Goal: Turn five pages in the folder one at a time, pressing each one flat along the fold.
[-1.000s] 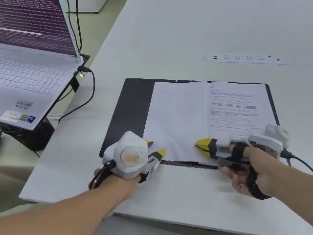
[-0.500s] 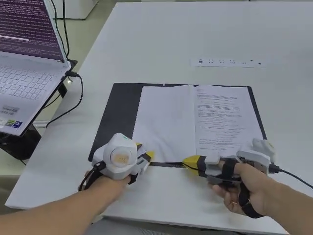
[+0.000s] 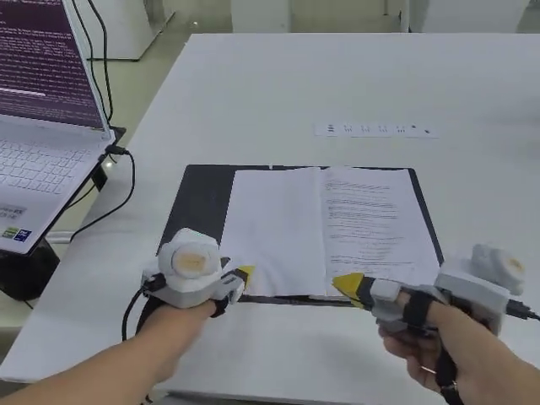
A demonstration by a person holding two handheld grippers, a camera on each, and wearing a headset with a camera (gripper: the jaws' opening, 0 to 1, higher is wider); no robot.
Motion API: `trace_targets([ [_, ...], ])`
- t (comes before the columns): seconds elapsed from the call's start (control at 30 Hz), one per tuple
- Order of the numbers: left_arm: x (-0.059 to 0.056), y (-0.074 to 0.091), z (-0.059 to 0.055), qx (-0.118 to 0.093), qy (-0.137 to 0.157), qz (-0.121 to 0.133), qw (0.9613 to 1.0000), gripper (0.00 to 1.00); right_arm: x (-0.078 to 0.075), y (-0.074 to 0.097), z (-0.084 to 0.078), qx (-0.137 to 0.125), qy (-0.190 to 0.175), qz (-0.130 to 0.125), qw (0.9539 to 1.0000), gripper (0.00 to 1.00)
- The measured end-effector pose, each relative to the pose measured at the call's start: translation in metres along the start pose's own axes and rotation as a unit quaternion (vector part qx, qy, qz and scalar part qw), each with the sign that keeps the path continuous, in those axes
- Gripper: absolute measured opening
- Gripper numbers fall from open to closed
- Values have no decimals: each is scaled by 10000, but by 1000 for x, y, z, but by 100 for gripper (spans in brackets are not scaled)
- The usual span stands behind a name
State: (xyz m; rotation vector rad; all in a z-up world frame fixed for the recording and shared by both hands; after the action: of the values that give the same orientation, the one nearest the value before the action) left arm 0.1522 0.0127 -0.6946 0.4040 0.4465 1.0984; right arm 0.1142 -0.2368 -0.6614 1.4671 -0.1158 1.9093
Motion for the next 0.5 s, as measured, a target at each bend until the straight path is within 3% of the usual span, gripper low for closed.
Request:
trace_targets([
  [0.13,0,26,13,-317,3,-102,9994,31,8,25,12,-315,344,38,9989,10],
  [0.27,-1,48,19,-482,167,-149,9986,38,9,45,13,-406,812,-286,9955,26],
  [0.4,-4,64,19,-477,36,-131,9988,46,12,61,18,-615,1366,-538,9873,40],
  [0.47,-7,70,18,-509,-7,-137,9986,51,12,68,22,-774,1602,-657,9819,47],
  [0.5,-9,74,17,-491,-7,-91,9988,54,12,72,25,-885,1803,-764,9766,51],
])
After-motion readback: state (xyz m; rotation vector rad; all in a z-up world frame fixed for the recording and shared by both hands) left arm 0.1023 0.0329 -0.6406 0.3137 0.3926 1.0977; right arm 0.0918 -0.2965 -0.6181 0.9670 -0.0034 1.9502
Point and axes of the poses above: the centre of the closed fingertips' face, and the gripper's own axes: y roughly backward along the fingers, x roughly to its left, z roughly out of its top, the point moved 8 cm from there along y, roughly backward along the fingers, and after that the axes turned 2 degrees about -z, right-handed, at the moved point
